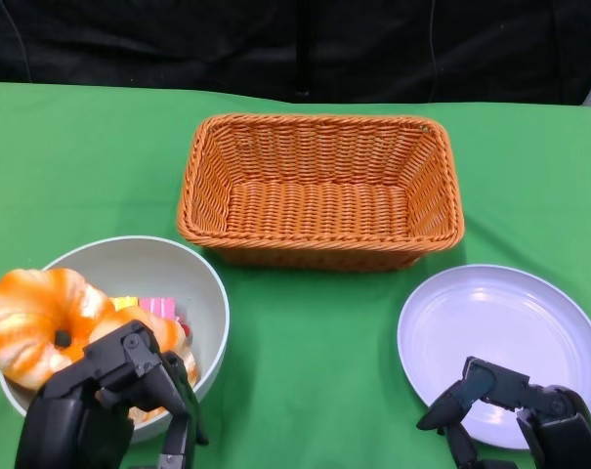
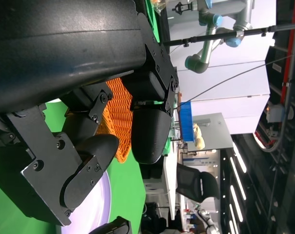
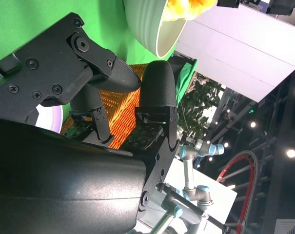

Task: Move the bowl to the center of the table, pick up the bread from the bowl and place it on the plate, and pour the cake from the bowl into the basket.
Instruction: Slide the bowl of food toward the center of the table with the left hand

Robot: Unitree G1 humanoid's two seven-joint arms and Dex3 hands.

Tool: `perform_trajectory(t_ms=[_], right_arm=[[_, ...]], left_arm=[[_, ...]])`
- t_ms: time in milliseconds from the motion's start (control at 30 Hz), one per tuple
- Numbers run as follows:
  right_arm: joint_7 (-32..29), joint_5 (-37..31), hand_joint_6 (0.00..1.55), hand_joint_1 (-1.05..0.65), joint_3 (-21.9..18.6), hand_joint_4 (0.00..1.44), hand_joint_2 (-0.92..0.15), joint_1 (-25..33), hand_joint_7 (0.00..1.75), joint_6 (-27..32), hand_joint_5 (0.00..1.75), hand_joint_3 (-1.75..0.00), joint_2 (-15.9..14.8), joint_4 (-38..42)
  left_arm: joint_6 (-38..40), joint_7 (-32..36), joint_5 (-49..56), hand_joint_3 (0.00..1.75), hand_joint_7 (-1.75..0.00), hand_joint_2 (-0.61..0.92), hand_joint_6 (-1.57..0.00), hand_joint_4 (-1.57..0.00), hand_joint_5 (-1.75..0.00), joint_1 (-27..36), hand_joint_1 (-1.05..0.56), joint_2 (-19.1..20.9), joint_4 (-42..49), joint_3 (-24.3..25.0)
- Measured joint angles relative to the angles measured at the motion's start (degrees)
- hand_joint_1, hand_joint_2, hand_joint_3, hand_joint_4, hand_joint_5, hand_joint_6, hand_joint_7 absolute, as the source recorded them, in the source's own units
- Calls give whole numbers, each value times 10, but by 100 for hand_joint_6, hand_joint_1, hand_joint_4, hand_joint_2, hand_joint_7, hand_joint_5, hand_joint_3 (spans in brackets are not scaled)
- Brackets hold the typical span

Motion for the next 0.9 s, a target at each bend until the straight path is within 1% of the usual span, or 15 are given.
perform_trajectory(t_ms=[33, 133, 200, 267, 333, 367, 433, 467, 500, 567, 600, 667, 733, 767, 900], right_arm=[[0, 0, 83, -40, 0, 72, -42, 0, 116, 0, 152, -124, 0, 0], [0, 0, 83, -39, 0, 72, -41, 0, 116, 0, 152, -124, 0, 0], [0, 1, 83, -38, 0, 72, -41, 0, 116, 0, 152, -123, 0, 0], [0, 1, 83, -38, 0, 72, -42, 0, 116, 0, 152, -123, 0, 0], [0, 2, 82, -38, 0, 72, -42, 0, 116, 0, 152, -123, 0, 0], [0, 2, 82, -38, 0, 72, -42, 0, 116, 0, 152, -123, 0, 0], [0, 2, 82, -38, 1, 72, -43, 0, 116, 0, 152, -122, 0, 0], [0, 1, 83, -38, 1, 72, -43, 0, 116, 0, 153, -123, 0, 0], [0, 1, 83, -38, 1, 72, -43, 0, 116, 0, 153, -124, 0, 0], [0, 1, 83, -39, 0, 72, -42, -1, 117, 0, 153, -125, 0, 0], [0, 0, 83, -39, 0, 73, -42, -1, 117, 0, 153, -125, 0, 0], [0, 0, 83, -39, 1, 72, -41, -1, 117, 0, 153, -126, 0, 0], [0, 0, 83, -39, 1, 72, -41, -1, 117, 0, 153, -126, 0, 0], [0, 0, 82, -39, 1, 72, -41, -1, 116, 0, 153, -126, 0, 0], [0, 0, 82, -38, 2, 72, -41, -1, 116, 5, 153, -126, 0, -1]], left_arm=[[1, 0, -3, 128, -134, 38, -71, -75, -150, 0, -14, 0, -2, 2], [0, 1, -1, 116, -124, 43, -67, -72, -143, -3, -20, -4, -8, 8], [-7, 6, 18, 111, -117, 44, -60, -67, -141, -7, -26, -6, -7, 15], [-29, 9, 41, 107, -110, 45, -48, -61, -137, -17, -32, -6, 2, 27], [-50, 10, 51, 103, -109, 47, -42, -57, -132, -29, -37, -4, 12, 39], [-55, 11, 55, 100, -107, 48, -37, -51, -129, -35, -42, -4, 17, 45], [-55, 11, 60, 94, -103, 51, -34, -42, -128, -43, -46, -1, 18, 54], [-55, 11, 61, 85, -101, 57, -33, -38, -127, -47, -49, 2, 18, 59], [-55, 12, 61, 81, -100, 59, -32, -37, -126, -50, -50, 4, 18, 63], [-55, 12, 67, 57, -94, 74, -28, -29, -125, -53, -56, 10, 18, 73], [-54, 12, 68, 52, -93, 77, -27, -27, -125, -56, -56, 13, 18, 79], [-49, 12, 66, 47, -93, 81, -14, -19, -124, -63, -59, 20, 15, 90], [-42, 12, 63, 42, -95, 85, -7, -14, -123, -70, -62, 29, 14, 106], [-42, 13, 65, 36, -98, 88, -4, -13, -123, -73, -65, 33, 14, 114], [-45, 25, 86, 32, -99, 92, -1, -10, -123, -88, -70, 41, 15, 141]])
